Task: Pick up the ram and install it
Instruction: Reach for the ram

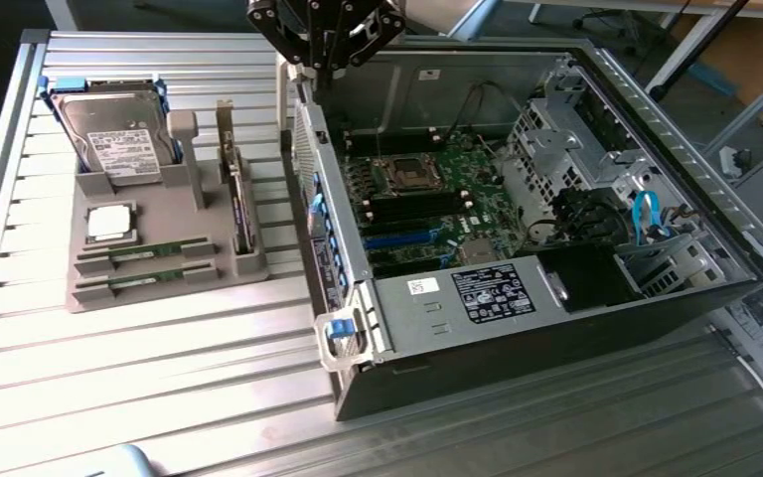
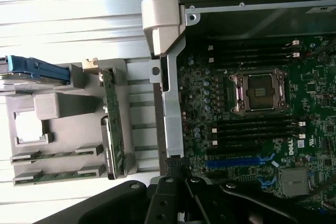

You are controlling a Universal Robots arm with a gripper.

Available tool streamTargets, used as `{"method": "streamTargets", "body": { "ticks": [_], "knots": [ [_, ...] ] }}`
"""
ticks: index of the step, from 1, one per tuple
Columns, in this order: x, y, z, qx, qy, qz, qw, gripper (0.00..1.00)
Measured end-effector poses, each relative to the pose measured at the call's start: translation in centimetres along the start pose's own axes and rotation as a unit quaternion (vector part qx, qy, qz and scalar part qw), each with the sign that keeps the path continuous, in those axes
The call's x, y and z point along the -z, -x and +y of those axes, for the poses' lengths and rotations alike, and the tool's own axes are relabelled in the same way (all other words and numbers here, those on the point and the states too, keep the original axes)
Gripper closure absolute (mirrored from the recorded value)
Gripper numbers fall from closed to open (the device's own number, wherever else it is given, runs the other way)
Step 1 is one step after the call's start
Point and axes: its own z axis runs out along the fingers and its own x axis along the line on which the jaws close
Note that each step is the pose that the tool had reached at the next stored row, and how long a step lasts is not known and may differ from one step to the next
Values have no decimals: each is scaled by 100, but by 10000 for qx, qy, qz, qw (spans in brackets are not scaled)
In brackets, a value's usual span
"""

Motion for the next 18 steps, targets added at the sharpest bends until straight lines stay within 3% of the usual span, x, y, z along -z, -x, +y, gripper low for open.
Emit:
{"method": "streamTargets", "body": {
  "ticks": [18],
  "knots": [
    [-1,-108,-7,0,0,0,10000,89]
  ]
}}
